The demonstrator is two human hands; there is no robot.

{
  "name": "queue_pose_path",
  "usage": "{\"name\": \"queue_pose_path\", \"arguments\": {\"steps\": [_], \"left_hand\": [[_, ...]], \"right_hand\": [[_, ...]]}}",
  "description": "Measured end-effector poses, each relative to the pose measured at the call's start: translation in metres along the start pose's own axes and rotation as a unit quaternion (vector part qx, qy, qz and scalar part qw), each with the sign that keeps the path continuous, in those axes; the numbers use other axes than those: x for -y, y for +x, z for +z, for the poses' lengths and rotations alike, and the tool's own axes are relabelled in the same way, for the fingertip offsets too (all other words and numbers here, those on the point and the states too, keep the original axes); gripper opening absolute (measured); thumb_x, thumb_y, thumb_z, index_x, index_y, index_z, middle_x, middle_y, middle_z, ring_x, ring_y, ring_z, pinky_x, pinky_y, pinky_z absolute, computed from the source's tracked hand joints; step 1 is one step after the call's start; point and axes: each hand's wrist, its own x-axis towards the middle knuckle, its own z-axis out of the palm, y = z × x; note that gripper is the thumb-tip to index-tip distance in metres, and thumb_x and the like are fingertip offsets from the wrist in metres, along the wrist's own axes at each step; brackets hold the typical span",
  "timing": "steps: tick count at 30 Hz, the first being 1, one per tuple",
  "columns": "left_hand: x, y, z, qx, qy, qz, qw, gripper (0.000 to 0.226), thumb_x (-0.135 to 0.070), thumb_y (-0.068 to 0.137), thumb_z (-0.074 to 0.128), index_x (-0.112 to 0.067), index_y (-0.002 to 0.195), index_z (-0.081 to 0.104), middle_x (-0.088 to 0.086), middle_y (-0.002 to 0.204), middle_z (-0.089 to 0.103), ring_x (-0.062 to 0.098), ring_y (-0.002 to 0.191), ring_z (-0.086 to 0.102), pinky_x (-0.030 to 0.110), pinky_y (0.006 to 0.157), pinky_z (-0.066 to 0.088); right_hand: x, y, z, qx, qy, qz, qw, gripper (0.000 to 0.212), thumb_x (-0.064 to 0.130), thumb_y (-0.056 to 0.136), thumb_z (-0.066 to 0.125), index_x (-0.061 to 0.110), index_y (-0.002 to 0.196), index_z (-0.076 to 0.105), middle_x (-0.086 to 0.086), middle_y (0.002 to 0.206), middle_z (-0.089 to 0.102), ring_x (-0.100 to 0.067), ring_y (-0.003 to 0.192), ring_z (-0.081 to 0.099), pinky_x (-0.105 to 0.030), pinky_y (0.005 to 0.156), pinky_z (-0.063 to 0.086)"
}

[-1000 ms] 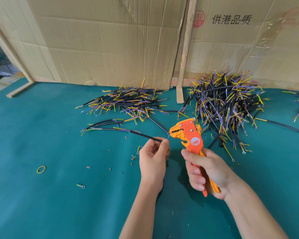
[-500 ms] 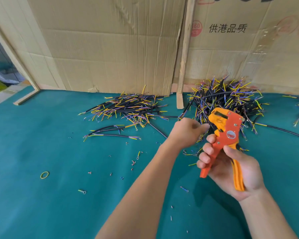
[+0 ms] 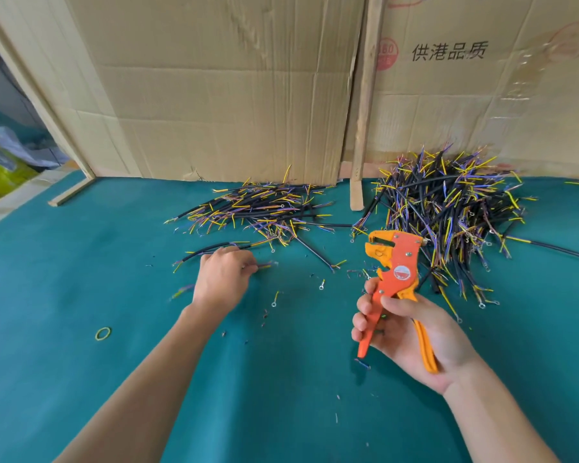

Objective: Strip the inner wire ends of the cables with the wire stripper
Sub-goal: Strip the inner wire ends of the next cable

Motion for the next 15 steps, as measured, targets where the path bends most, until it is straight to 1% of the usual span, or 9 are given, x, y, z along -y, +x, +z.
{"name": "queue_pose_path", "arguments": {"steps": [2, 5, 7, 9, 11, 13, 15], "left_hand": [[-0.008, -0.001, -0.002, -0.023, -0.077, 0.006, 0.997, 0.005, -0.012, 0.089, 0.070, -0.014, 0.091, 0.074, 0.005, 0.090, 0.070, 0.031, 0.090, 0.064, 0.040, 0.084, 0.049], [-0.035, -0.007, -0.006, -0.042, -0.196, 0.013, 0.980, 0.010, -0.009, 0.087, 0.072, -0.019, 0.084, 0.073, 0.000, 0.079, 0.069, 0.023, 0.074, 0.064, 0.034, 0.075, 0.052], [-0.058, -0.012, -0.006, -0.042, -0.303, -0.020, 0.952, 0.020, -0.008, 0.086, 0.072, -0.026, 0.078, 0.071, -0.005, 0.068, 0.067, 0.021, 0.063, 0.062, 0.029, 0.064, 0.050], [-0.078, -0.017, -0.002, -0.032, -0.393, -0.053, 0.917, 0.027, -0.006, 0.087, 0.071, -0.030, 0.076, 0.069, -0.008, 0.062, 0.064, 0.016, 0.056, 0.059, 0.021, 0.052, 0.043], [-0.097, -0.022, 0.005, -0.016, -0.452, -0.074, 0.889, 0.027, -0.005, 0.088, 0.071, -0.030, 0.076, 0.069, -0.011, 0.062, 0.062, 0.012, 0.056, 0.059, 0.015, 0.049, 0.038], [-0.112, -0.028, 0.015, 0.000, -0.494, -0.105, 0.863, 0.024, -0.006, 0.088, 0.072, -0.027, 0.077, 0.069, -0.010, 0.063, 0.063, 0.012, 0.056, 0.059, 0.015, 0.050, 0.038], [-0.122, -0.037, 0.026, 0.007, -0.522, -0.140, 0.841, 0.019, -0.007, 0.088, 0.072, -0.024, 0.078, 0.069, -0.009, 0.062, 0.063, 0.011, 0.056, 0.058, 0.018, 0.051, 0.038]], "right_hand": [[-0.003, 0.001, 0.003, 0.009, -0.012, 0.010, 1.000, 0.051, 0.015, 0.068, 0.091, 0.006, 0.110, 0.062, -0.019, 0.090, 0.057, -0.036, 0.078, 0.059, -0.047, 0.075, 0.055], [-0.004, 0.002, 0.003, 0.018, -0.023, 0.017, 0.999, 0.053, 0.016, 0.068, 0.091, 0.003, 0.112, 0.064, -0.022, 0.094, 0.059, -0.037, 0.079, 0.060, -0.048, 0.074, 0.055], [-0.003, 0.002, -0.001, 0.013, -0.035, 0.013, 0.999, 0.059, 0.018, 0.067, 0.092, 0.000, 0.116, 0.066, -0.025, 0.101, 0.063, -0.037, 0.079, 0.061, -0.048, 0.074, 0.055], [-0.002, 0.003, -0.006, -0.007, -0.033, -0.002, 0.999, 0.064, 0.020, 0.066, 0.092, -0.001, 0.121, 0.066, -0.027, 0.112, 0.065, -0.036, 0.078, 0.062, -0.048, 0.074, 0.056], [0.001, 0.006, -0.012, -0.026, -0.019, -0.024, 0.999, 0.060, 0.017, 0.071, 0.086, -0.002, 0.124, 0.064, -0.027, 0.121, 0.065, -0.035, 0.079, 0.063, -0.046, 0.074, 0.057], [0.003, 0.009, -0.016, -0.043, -0.009, -0.042, 0.998, 0.056, 0.016, 0.078, 0.074, -0.002, 0.129, 0.060, -0.025, 0.129, 0.064, -0.033, 0.081, 0.063, -0.044, 0.075, 0.058], [0.005, 0.012, -0.022, -0.057, -0.004, -0.051, 0.997, 0.060, 0.018, 0.078, 0.070, -0.003, 0.133, 0.057, -0.023, 0.136, 0.062, -0.032, 0.082, 0.063, -0.043, 0.075, 0.058]]}}
